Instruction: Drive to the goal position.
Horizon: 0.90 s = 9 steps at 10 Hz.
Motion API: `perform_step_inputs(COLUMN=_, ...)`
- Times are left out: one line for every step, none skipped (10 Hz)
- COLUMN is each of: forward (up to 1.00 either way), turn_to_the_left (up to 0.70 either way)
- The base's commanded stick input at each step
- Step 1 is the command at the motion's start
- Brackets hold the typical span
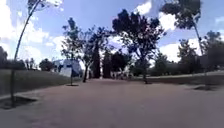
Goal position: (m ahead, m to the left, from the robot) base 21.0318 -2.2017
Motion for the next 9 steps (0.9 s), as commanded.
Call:
perform_step_inputs(forward=0.85, turn_to_the_left=-0.04)
perform_step_inputs(forward=0.85, turn_to_the_left=0.00)
perform_step_inputs(forward=0.85, turn_to_the_left=0.00)
perform_step_inputs(forward=0.85, turn_to_the_left=0.00)
perform_step_inputs(forward=0.95, turn_to_the_left=0.00)
perform_step_inputs(forward=1.00, turn_to_the_left=0.00)
perform_step_inputs(forward=1.00, turn_to_the_left=0.00)
perform_step_inputs(forward=1.00, turn_to_the_left=0.00)
perform_step_inputs(forward=1.00, turn_to_the_left=0.24)
